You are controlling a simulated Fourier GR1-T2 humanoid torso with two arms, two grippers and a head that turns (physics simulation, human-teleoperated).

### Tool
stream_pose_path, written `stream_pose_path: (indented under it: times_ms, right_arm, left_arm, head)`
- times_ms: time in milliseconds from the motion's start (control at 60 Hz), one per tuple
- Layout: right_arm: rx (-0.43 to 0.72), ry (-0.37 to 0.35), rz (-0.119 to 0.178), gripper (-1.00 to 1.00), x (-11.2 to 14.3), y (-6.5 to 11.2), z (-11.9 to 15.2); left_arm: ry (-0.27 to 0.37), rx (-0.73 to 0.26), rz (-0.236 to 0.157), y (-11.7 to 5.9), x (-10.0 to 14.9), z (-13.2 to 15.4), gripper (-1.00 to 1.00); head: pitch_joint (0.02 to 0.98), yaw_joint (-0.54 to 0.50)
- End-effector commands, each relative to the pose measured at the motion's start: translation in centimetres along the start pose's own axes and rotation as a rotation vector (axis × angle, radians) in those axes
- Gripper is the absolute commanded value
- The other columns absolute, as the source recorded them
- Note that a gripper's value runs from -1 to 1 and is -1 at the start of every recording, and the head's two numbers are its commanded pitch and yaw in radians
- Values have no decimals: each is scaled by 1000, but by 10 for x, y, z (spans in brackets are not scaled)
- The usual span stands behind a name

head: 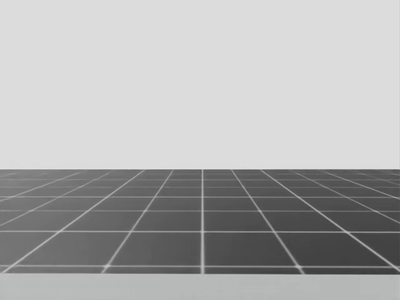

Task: Lift the gelatin box off the table.

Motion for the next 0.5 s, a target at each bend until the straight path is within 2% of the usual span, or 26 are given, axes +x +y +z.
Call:
stream_pose_path:
  times_ms: [17,50,150,267,500]
  right_arm:
    - [-37,-9,-5,-1000,1,-1,3]
    - [-17,-6,-1,-1000,2,-2,3]
    - [-2,13,-28,-1000,4,-4,0]
    - [-2,29,-30,-1000,2,-4,-1]
    - [-6,27,-22,-1000,1,-4,-2]
  left_arm:
    - [-6,3,1,1,1,0,-1000]
    - [-6,4,1,1,1,0,-1000]
    - [-8,8,2,1,1,1,-1000]
    - [-8,9,1,1,1,1,-1000]
    - [-8,11,-1,3,1,0,-1000]
  head:
    - [80,8]
    - [82,8]
    - [108,5]
    - [163,0]
    - [378,5]
